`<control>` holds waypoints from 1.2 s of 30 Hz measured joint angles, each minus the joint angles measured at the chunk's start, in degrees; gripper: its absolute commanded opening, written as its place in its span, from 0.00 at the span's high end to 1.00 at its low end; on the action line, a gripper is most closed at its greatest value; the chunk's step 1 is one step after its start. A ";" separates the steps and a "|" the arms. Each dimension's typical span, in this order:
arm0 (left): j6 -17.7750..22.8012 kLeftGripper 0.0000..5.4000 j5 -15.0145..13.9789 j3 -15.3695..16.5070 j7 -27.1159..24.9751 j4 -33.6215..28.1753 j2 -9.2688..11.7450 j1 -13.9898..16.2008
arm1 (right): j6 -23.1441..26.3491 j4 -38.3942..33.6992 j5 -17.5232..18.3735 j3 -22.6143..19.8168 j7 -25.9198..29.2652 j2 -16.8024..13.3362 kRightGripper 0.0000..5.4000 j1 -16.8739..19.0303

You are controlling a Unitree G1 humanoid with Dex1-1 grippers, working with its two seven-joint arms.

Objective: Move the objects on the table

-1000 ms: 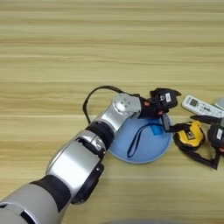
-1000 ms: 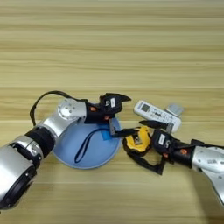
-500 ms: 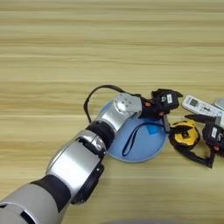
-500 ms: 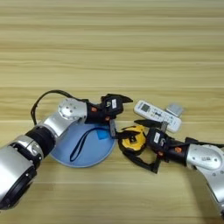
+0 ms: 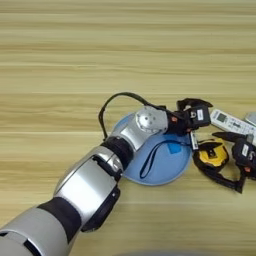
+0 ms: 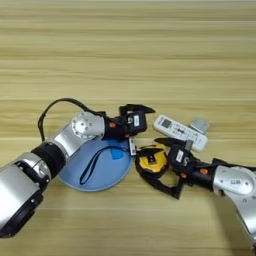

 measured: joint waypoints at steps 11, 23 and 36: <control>0.11 0.00 0.05 -0.71 1.99 1.17 0.00 -0.55 | 1.07 -11.86 7.10 -5.22 1.08 0.46 0.03 -0.63; 0.07 0.00 0.02 -0.99 1.90 1.37 -0.01 -0.89 | 2.16 -16.39 10.03 -8.35 -0.12 1.73 0.03 -1.64; 0.98 0.00 -9.18 7.43 -7.65 -14.50 0.25 0.87 | 2.82 -17.87 13.47 -10.83 -0.47 3.56 0.03 -3.43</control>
